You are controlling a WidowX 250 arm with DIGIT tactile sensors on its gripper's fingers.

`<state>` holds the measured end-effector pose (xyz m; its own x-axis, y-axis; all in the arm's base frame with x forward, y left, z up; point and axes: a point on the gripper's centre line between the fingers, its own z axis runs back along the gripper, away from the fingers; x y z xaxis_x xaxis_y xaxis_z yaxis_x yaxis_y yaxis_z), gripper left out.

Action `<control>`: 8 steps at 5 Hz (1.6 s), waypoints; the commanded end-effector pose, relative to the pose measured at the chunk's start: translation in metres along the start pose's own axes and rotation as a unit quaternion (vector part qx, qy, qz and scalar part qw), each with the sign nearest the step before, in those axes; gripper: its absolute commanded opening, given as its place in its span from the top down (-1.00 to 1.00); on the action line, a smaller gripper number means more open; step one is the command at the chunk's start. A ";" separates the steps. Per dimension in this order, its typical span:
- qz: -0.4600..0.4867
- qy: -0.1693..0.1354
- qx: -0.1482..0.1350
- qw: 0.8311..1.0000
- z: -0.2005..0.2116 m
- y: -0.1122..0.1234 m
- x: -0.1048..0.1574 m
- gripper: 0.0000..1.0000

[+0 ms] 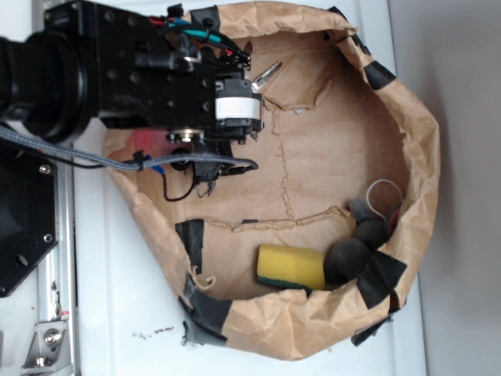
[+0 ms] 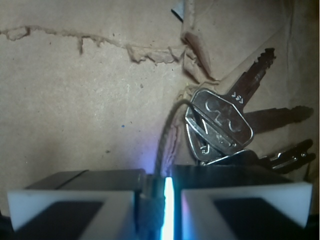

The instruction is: Grab the silver keys.

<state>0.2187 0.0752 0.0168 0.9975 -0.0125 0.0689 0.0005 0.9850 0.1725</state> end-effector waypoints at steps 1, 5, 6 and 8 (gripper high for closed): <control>0.034 -0.002 -0.010 0.999 0.017 0.013 0.006 1.00; 0.057 -0.032 -0.111 0.992 0.135 -0.036 0.064 1.00; 0.053 -0.064 -0.106 0.991 0.134 -0.040 0.066 1.00; 0.076 -0.060 -0.109 0.989 0.142 -0.037 0.064 1.00</control>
<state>0.2688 0.0138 0.1333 0.9838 0.1402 0.1122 -0.1335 0.9889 -0.0647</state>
